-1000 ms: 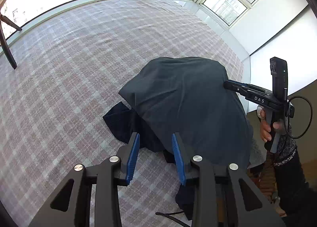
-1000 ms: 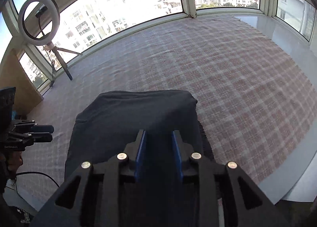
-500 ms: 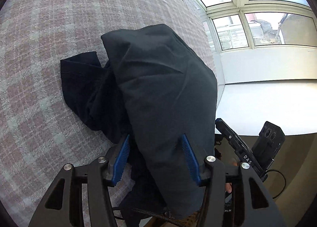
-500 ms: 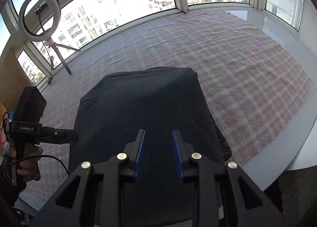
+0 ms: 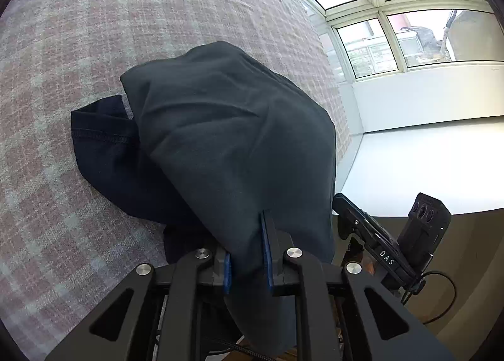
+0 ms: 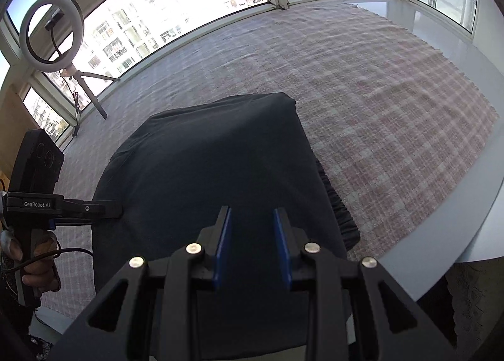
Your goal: Fold clothes
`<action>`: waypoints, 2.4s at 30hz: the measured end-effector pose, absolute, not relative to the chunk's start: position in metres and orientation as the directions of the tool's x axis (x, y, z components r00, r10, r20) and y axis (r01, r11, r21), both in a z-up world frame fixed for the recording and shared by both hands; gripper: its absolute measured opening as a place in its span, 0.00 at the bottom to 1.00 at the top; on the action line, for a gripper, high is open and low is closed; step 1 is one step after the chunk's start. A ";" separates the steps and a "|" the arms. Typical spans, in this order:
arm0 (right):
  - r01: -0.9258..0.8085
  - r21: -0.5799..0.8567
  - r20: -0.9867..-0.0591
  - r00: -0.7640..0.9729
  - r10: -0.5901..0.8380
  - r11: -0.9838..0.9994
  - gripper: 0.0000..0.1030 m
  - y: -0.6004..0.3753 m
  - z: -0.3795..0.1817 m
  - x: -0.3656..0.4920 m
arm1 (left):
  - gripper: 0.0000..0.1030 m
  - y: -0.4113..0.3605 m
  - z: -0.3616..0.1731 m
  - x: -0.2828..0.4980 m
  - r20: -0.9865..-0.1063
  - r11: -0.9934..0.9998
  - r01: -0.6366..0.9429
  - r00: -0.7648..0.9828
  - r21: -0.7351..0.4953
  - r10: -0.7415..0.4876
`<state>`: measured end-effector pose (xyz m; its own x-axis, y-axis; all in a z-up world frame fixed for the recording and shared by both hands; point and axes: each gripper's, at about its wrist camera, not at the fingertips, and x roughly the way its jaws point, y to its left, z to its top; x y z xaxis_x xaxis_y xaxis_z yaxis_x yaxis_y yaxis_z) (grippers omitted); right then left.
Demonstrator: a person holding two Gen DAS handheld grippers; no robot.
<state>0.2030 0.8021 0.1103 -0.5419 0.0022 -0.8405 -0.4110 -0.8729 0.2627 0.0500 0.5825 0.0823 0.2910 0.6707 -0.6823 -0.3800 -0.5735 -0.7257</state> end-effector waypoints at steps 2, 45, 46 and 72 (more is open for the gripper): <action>-0.406 0.296 -0.827 -0.562 -0.019 -0.864 0.26 0.796 0.119 0.217 | 0.07 0.588 0.091 0.050 -0.690 -0.571 -0.401 0.291 -0.716 0.662; -0.234 -0.288 -0.827 -0.427 0.364 -0.929 0.09 0.609 0.170 0.205 | 0.05 0.615 0.092 -0.051 -0.632 -0.547 -0.319 0.332 -0.774 0.700; -0.237 -0.279 -0.827 -0.433 0.358 -0.931 0.08 0.614 0.172 0.205 | 0.04 0.619 0.096 -0.053 -0.635 -0.540 -0.339 0.339 -0.771 0.694; -0.079 -0.304 -0.779 -0.553 0.296 -0.949 0.08 0.406 0.236 0.146 | 0.02 0.339 0.154 -0.135 -0.688 -0.527 -0.511 0.194 -0.679 0.699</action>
